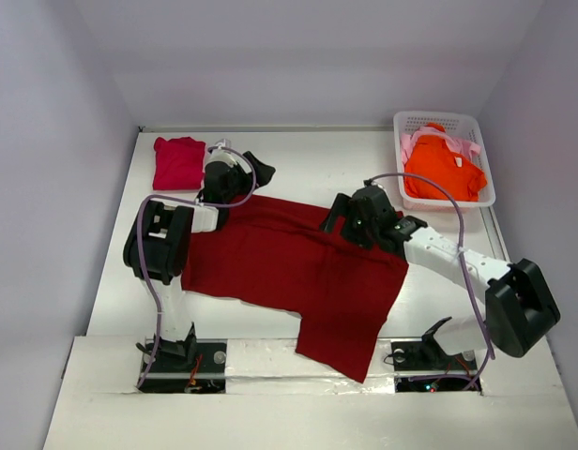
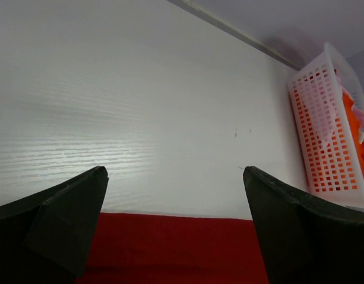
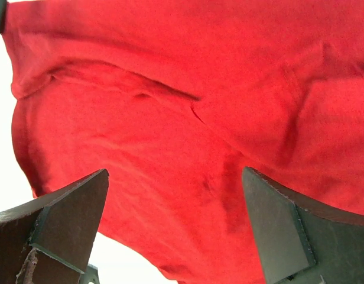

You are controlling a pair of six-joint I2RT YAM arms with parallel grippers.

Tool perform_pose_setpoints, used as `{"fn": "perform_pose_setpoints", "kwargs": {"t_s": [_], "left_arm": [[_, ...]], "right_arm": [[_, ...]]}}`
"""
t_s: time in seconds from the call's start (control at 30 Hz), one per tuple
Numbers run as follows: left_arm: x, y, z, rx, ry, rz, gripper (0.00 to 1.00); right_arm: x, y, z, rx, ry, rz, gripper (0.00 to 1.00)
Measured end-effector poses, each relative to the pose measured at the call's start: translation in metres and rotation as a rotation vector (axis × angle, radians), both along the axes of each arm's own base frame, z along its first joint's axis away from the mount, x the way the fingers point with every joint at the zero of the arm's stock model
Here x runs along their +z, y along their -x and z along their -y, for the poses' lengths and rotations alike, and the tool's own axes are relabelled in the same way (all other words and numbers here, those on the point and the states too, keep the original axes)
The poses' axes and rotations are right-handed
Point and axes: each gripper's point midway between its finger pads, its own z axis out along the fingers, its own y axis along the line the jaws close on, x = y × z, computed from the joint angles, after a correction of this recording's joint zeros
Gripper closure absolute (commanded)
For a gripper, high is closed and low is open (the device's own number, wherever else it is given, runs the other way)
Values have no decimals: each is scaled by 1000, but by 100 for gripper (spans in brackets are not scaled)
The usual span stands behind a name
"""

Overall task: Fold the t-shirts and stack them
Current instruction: Fold the tshirt

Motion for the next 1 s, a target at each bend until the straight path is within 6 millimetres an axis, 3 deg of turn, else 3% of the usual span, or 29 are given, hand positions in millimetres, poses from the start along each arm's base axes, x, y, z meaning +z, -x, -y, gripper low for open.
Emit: {"fn": "perform_pose_setpoints", "kwargs": {"t_s": [0.17,0.37,0.57,0.77,1.0], "left_arm": [[-11,14,14,-30,7,-25,1],[-50,53,28,-64,17,-139,1],[-39,78,50,-104,30,-135,1],[-18,99,77,-165,35,-103,1],[-13,102,79,-156,26,-99,1]], "right_arm": [[15,-22,-10,6,22,32,0],[35,-43,-22,23,27,80,0],[47,-58,-27,27,49,110,0],[41,-61,-29,33,61,101,0],[37,-59,-28,32,66,94,0]]}}
